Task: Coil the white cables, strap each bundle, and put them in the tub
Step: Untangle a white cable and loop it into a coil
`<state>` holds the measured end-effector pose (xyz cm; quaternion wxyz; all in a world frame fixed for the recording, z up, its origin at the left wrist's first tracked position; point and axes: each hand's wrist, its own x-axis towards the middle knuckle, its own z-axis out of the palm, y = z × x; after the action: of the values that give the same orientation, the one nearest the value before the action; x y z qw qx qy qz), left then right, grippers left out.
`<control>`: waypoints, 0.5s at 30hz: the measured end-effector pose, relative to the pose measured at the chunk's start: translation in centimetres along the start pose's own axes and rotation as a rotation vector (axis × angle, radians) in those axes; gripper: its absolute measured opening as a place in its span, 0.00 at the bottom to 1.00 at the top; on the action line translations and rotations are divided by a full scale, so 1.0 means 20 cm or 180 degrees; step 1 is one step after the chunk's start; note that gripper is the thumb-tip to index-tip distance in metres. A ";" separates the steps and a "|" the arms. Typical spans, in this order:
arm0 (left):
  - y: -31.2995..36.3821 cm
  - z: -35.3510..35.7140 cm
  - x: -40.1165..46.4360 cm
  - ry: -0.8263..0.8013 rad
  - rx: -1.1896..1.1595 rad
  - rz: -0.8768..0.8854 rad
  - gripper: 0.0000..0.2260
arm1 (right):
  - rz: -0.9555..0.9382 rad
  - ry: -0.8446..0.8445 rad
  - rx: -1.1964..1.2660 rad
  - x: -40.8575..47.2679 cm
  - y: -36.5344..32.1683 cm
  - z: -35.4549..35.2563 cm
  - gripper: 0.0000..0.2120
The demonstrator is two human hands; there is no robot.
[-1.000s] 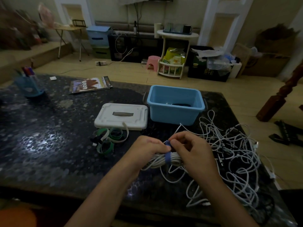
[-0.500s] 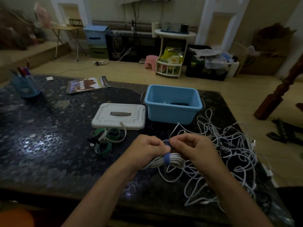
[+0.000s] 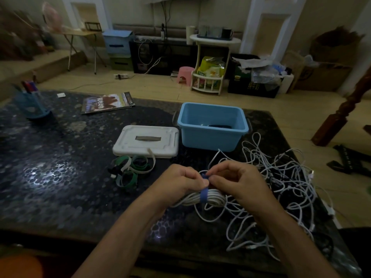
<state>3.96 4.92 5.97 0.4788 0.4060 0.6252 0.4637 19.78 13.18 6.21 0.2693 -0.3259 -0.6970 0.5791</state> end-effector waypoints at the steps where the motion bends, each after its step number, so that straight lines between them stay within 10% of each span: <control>1: 0.00 0.00 0.00 -0.0005 0.0008 0.0008 0.11 | -0.0031 -0.0011 -0.0045 0.00 0.00 0.00 0.05; 15: -0.01 -0.01 0.00 -0.0209 0.0285 0.0399 0.05 | 0.0844 -0.0371 0.0522 0.00 -0.02 -0.06 0.08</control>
<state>3.79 4.90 5.72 0.4505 0.4804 0.6026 0.4508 20.50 13.89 6.82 0.1754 -0.3579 -0.6128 0.6824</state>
